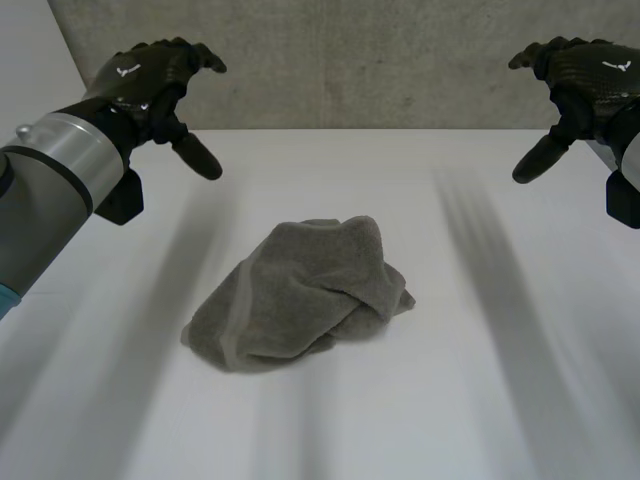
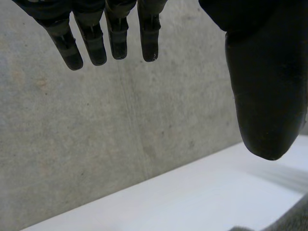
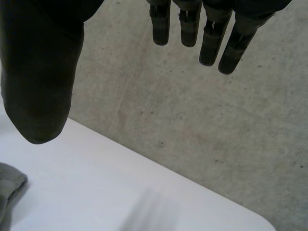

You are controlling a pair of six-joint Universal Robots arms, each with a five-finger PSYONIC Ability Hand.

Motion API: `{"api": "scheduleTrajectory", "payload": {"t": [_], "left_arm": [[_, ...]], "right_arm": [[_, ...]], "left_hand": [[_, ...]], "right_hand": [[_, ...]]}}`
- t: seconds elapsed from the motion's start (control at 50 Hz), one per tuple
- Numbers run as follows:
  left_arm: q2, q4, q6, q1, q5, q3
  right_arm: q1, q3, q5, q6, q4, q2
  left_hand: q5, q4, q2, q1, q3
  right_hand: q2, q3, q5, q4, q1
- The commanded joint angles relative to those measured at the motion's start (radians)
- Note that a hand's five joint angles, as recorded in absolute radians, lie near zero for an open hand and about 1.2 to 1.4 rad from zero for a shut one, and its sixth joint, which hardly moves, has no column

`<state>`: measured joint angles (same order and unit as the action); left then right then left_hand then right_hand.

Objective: Fold the towel.

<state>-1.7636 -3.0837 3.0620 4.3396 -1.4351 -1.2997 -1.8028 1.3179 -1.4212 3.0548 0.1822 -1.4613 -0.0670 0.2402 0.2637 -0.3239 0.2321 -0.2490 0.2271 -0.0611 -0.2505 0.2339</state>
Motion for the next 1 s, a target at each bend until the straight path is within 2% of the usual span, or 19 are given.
{"api": "scheduleTrajectory", "payload": {"t": [0.02, 0.2, 0.26, 0.3, 0.34, 0.36, 0.4, 0.42, 0.46, 0.56, 0.68, 0.76, 0.84, 0.88, 0.9, 0.94, 0.96, 0.98, 1.0], "left_arm": [[-0.033, 0.013, 0.069, 0.002, -0.007, 0.007], [-0.043, -0.009, 0.081, 0.000, 0.005, -0.010], [-0.101, -0.047, 0.086, -0.002, 0.009, -0.006], [-0.140, -0.063, 0.089, -0.003, 0.010, -0.003], [-0.227, -0.082, 0.113, -0.009, 0.010, 0.016], [-0.227, -0.082, 0.113, -0.009, 0.010, 0.016], [-0.333, -0.096, 0.162, -0.014, 0.018, 0.058], [-0.333, -0.096, 0.162, -0.014, 0.018, 0.059], [-0.389, -0.101, 0.185, -0.017, 0.025, 0.086], [-0.568, -0.102, 0.237, -0.020, 0.106, 0.183], [-0.652, -0.099, 0.245, -0.020, 0.177, 0.244], [-0.677, -0.090, 0.247, -0.021, 0.235, 0.244], [-0.678, -0.069, 0.247, -0.029, 0.278, 0.229], [-0.677, -0.038, 0.245, -0.037, 0.315, 0.218], [-0.677, -0.038, 0.245, -0.037, 0.315, 0.218], [-0.665, -0.018, 0.242, -0.038, 0.325, 0.217], [-0.665, -0.018, 0.242, -0.038, 0.325, 0.217], [-0.649, -0.012, 0.241, -0.040, 0.321, 0.214], [-0.649, -0.012, 0.241, -0.040, 0.321, 0.214]], "right_arm": [[-0.001, -0.008, 0.015, -0.002, 0.020, 0.015], [-0.001, 0.007, 0.027, 0.002, 0.011, 0.018], [-0.009, 0.012, 0.068, 0.002, 0.005, 0.059], [-0.012, 0.014, 0.107, 0.004, 0.003, 0.101], [-0.015, 0.012, 0.200, 0.007, 0.000, 0.186], [-0.015, 0.012, 0.200, 0.007, 0.000, 0.187], [-0.024, -0.008, 0.281, 0.027, -0.027, 0.313], [-0.024, -0.008, 0.281, 0.027, -0.027, 0.314], [-0.047, -0.046, 0.315, 0.045, -0.110, 0.439], [-0.098, -0.098, 0.305, 0.068, -0.223, 0.586], [-0.130, -0.154, 0.308, 0.084, -0.233, 0.684], [-0.179, -0.166, 0.324, 0.157, -0.234, 0.737], [-0.198, -0.164, 0.331, 0.185, -0.237, 0.754], [-0.210, -0.161, 0.349, 0.188, -0.239, 0.751], [-0.210, -0.161, 0.349, 0.188, -0.239, 0.751], [-0.210, -0.155, 0.379, 0.191, -0.240, 0.719], [-0.210, -0.155, 0.380, 0.191, -0.240, 0.719], [-0.202, -0.143, 0.386, 0.191, -0.240, 0.687], [-0.191, -0.128, 0.387, 0.187, -0.242, 0.647]], "left_hand": [[0.034, -0.066, -0.056, 0.116, -0.058], [0.049, -0.066, -0.071, 0.131, -0.058], [0.052, -0.066, -0.074, 0.134, -0.058], [0.052, -0.066, -0.074, 0.134, -0.058], [0.052, -0.066, -0.074, 0.134, -0.058], [0.052, -0.066, -0.074, 0.134, -0.058], [0.052, -0.066, -0.074, 0.134, -0.058], [0.052, -0.066, -0.074, 0.134, -0.058], [0.052, -0.066, -0.074, 0.134, -0.058], [0.052, -0.066, -0.074, 0.134, -0.058], [0.040, -0.066, -0.062, 0.122, -0.058], [-0.001, -0.066, -0.021, 0.081, -0.058], [-0.092, -0.066, 0.070, -0.010, -0.058], [-0.340, -0.066, 0.318, -0.258, -0.058], [-0.342, -0.066, 0.320, -0.260, -0.058], [-0.876, -0.066, 0.854, -0.794, -0.058], [-0.879, -0.066, 0.857, -0.797, -0.058], [-1.126, -0.066, 1.104, -1.044, -0.058], [-1.129, -0.066, 1.107, -1.046, -0.058]], "right_hand": [[0.074, -0.053, 0.061, 0.076, -0.059], [0.074, -0.053, 0.061, 0.076, -0.059], [0.074, -0.053, 0.061, 0.076, -0.059], [0.074, -0.053, 0.061, 0.076, -0.059], [0.074, -0.053, 0.061, 0.076, -0.059], [0.074, -0.053, 0.061, 0.076, -0.059], [0.074, -0.053, 0.061, 0.076, -0.059], [0.074, -0.053, 0.061, 0.076, -0.059], [0.074, -0.053, 0.061, 0.076, -0.059], [0.074, -0.053, 0.061, 0.076, -0.059], [0.074, -0.053, 0.061, 0.076, -0.059], [0.074, -0.053, 0.061, 0.076, -0.059], [-0.141, -0.053, -0.155, 0.076, 0.156], [-0.564, -0.053, -0.578, 0.076, 0.580], [-0.567, -0.053, -0.580, 0.076, 0.582], [-1.008, -0.053, -1.022, 0.076, 1.023], [-1.010, -0.053, -1.024, 0.076, 1.025], [-1.146, -0.053, -1.159, 0.076, 1.161], [-1.147, -0.053, -1.161, 0.076, 1.162]]}}
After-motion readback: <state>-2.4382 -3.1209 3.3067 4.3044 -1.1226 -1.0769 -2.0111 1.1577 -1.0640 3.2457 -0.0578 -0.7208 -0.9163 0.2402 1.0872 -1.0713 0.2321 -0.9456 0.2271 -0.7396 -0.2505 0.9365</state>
